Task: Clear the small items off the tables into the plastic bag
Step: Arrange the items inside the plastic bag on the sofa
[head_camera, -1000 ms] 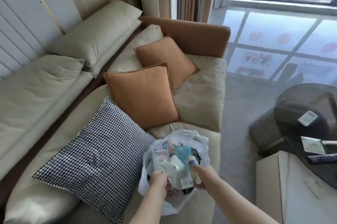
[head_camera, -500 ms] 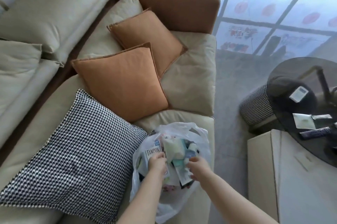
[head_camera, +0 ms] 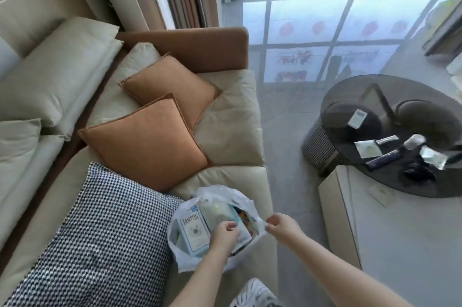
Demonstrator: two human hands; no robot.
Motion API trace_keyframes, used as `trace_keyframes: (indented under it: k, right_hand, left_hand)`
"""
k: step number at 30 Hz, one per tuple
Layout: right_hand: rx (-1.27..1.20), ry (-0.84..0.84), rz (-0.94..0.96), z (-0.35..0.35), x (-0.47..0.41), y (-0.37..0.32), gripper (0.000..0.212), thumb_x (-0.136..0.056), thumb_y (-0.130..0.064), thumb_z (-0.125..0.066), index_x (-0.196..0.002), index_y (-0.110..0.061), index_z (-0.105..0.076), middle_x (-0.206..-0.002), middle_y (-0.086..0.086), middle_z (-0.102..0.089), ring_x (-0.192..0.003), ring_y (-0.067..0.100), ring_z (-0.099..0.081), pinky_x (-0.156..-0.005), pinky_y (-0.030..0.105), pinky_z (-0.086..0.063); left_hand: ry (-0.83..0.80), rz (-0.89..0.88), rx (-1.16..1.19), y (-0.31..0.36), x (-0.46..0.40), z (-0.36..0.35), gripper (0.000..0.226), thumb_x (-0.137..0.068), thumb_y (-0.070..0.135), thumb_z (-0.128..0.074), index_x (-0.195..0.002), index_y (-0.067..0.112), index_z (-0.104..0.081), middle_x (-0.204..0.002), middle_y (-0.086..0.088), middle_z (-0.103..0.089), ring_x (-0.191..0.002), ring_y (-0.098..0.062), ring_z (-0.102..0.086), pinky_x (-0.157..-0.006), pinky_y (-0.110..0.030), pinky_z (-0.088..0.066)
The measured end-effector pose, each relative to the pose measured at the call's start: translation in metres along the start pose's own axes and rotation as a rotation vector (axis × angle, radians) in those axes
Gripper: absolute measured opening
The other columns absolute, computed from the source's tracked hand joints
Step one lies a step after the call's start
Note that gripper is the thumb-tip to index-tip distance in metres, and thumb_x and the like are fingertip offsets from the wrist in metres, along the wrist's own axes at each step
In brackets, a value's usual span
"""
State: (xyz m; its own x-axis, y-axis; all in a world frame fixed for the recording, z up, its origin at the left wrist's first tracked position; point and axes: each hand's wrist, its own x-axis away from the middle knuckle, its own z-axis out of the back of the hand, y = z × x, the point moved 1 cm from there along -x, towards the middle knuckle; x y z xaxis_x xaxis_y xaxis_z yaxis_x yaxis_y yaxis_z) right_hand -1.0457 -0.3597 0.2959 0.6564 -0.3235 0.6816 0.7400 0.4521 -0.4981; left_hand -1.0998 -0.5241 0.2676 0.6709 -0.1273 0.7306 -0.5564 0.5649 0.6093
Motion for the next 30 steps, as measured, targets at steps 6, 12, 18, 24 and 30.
trace_keyframes:
  k: [6,12,18,24,30]
  right_hand:
    - [-0.046,0.134,-0.059,0.068,0.030,0.077,0.032,-0.089,-0.027,-0.056,-0.116,-0.013,-0.062,-0.120,0.002,-0.064,-0.112,0.017,-0.058,-0.088,0.022,-0.042]
    - [-0.188,0.226,-0.165,0.117,0.064,0.176,0.030,-0.091,-0.027,-0.055,-0.117,-0.015,-0.062,-0.121,0.002,-0.064,-0.113,0.017,-0.058,-0.088,0.021,-0.042]
    - [-0.266,0.308,-0.292,0.155,0.104,0.273,0.028,-0.091,-0.031,-0.052,-0.115,-0.020,-0.061,-0.120,0.004,-0.064,-0.113,0.022,-0.058,-0.088,0.024,-0.044]
    - [-0.325,0.389,-0.333,0.186,0.136,0.351,0.029,-0.090,-0.029,-0.053,-0.113,-0.014,-0.064,-0.116,0.008,-0.066,-0.109,0.025,-0.059,-0.088,0.030,-0.047]
    - [-0.433,0.438,-0.401,0.199,0.162,0.424,0.029,-0.090,-0.028,-0.052,-0.114,-0.016,-0.062,-0.118,0.005,-0.065,-0.110,0.023,-0.058,-0.092,0.030,-0.048]
  left_hand:
    - [-0.180,-0.209,-0.316,0.054,0.030,-0.086,0.029,-0.088,0.018,-0.059,-0.115,0.007,-0.060,-0.108,-0.014,-0.068,-0.092,-0.027,-0.065,-0.075,-0.027,-0.050]
    - [-0.289,-0.344,-0.565,0.082,0.058,-0.186,0.028,-0.087,0.024,-0.061,-0.110,0.008,-0.065,-0.099,-0.006,-0.068,-0.088,-0.019,-0.066,-0.063,-0.010,-0.048]
    - [-0.366,-0.421,-0.750,0.093,0.098,-0.276,0.027,-0.088,0.032,-0.059,-0.109,0.016,-0.066,-0.107,-0.003,-0.070,-0.097,-0.018,-0.067,-0.080,-0.023,-0.049]
    - [-0.442,-0.485,-0.839,0.102,0.139,-0.360,0.029,-0.090,0.031,-0.057,-0.112,0.015,-0.065,-0.110,-0.003,-0.069,-0.099,-0.018,-0.066,-0.086,-0.025,-0.048]
    - [-0.509,-0.515,-0.937,0.097,0.167,-0.446,0.029,-0.092,0.032,-0.055,-0.113,0.015,-0.066,-0.110,-0.004,-0.069,-0.101,-0.018,-0.065,-0.087,-0.027,-0.050]
